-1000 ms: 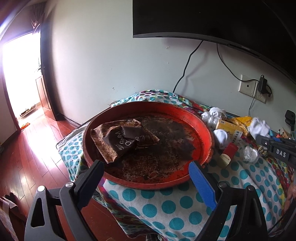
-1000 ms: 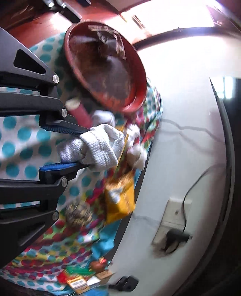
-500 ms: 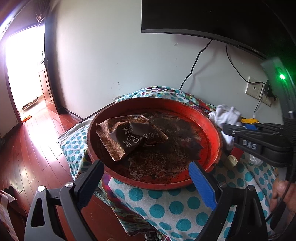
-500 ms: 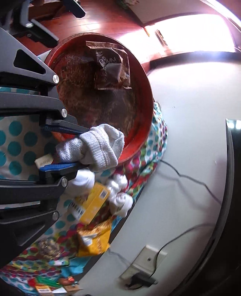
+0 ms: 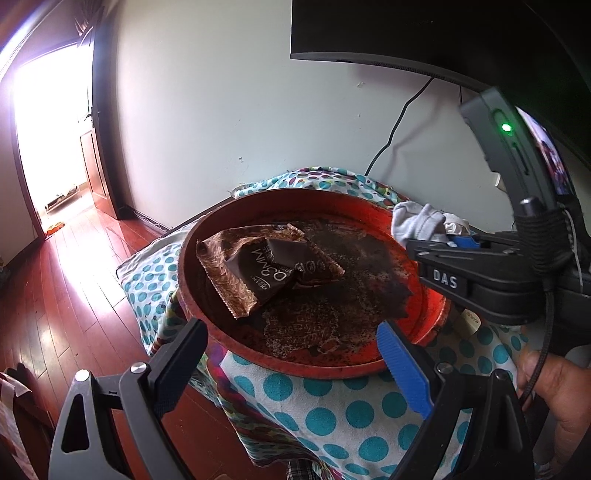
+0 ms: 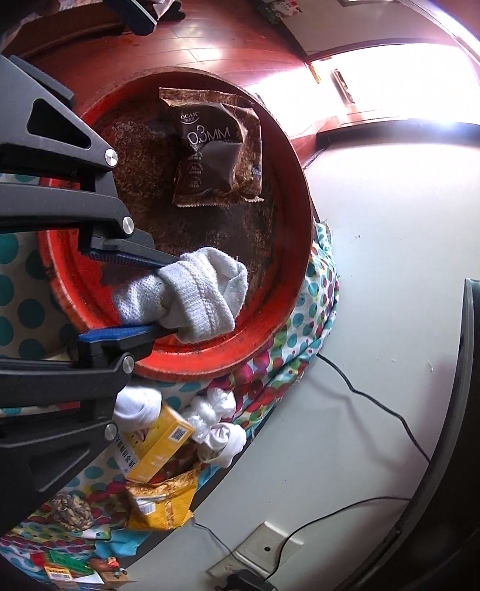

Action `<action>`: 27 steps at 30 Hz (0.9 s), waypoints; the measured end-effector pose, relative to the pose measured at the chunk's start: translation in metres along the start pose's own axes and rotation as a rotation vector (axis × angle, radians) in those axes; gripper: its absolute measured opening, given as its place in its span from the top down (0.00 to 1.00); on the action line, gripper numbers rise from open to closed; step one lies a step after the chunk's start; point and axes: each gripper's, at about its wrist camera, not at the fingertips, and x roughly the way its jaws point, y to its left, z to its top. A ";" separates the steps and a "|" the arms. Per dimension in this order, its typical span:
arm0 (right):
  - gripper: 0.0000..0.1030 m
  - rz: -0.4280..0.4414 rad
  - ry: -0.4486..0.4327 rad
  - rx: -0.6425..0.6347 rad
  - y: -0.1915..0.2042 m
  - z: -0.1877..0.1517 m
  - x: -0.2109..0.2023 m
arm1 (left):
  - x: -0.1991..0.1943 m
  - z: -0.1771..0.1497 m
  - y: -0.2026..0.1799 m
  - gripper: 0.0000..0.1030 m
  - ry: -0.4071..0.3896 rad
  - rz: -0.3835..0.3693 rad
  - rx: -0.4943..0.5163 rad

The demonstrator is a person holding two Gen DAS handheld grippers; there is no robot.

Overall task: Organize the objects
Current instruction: 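Grasp the white rolled sock with the right gripper and carry it over the tray, then open the right gripper to drop the sock into the red tray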

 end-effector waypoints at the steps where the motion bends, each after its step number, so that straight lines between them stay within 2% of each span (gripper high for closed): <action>1: 0.75 0.000 0.005 -0.005 0.002 0.001 0.002 | 0.000 0.000 0.000 0.08 0.001 0.000 0.000; 27: 0.69 0.011 0.046 -0.039 0.031 0.011 0.040 | 0.016 -0.001 0.025 0.08 0.039 0.042 -0.059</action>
